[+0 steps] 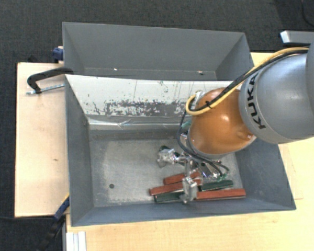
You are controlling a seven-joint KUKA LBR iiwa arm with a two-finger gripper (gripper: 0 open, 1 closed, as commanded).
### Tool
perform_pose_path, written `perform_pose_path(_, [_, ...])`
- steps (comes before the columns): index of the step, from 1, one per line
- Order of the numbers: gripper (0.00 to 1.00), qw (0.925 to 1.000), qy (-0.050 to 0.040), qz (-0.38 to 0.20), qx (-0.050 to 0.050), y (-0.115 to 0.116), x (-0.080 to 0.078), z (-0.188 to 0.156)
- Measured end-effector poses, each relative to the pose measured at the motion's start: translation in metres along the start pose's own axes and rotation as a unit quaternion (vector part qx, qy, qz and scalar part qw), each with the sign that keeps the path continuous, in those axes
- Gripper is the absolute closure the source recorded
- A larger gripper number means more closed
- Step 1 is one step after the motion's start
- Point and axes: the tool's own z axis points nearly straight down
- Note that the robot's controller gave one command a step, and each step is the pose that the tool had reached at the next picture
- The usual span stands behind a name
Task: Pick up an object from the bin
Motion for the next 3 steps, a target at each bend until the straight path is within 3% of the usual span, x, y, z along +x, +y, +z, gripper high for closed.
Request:
perform_pose_path(1, [1.00, 0.9651, -0.0043, -0.262, 0.004, 0.0131, -0.0110, 0.0038])
perform_pose_path(2, [0.00, 0.9648, -0.0020, -0.263, 0.000, 0.0153, -0.0087, 0.0074])
perform_pose_path(3, [0.00, 0.9648, -0.0018, -0.263, 0.000, 0.0153, -0.0086, 0.0075])
